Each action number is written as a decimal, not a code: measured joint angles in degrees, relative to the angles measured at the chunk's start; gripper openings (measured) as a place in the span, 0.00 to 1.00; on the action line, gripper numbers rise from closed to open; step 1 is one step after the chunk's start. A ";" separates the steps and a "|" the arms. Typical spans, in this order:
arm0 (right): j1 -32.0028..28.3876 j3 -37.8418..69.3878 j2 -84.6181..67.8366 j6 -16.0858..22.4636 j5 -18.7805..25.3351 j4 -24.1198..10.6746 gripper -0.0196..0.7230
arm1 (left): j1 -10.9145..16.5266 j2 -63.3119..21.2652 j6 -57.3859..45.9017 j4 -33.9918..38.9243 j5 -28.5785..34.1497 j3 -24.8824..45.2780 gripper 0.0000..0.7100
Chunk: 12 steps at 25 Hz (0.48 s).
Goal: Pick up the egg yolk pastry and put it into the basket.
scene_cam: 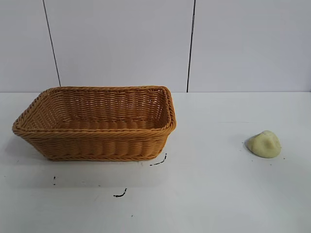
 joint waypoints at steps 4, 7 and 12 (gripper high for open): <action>0.00 0.00 0.00 0.00 0.00 0.05 0.87 | 0.00 0.00 0.00 0.00 0.00 0.00 0.98; 0.00 0.00 0.00 0.00 0.00 0.15 0.87 | 0.00 0.00 0.00 0.00 0.00 0.00 0.98; 0.00 -1.42 0.87 0.00 0.13 0.16 0.87 | 0.00 0.00 0.00 0.00 0.00 0.00 0.98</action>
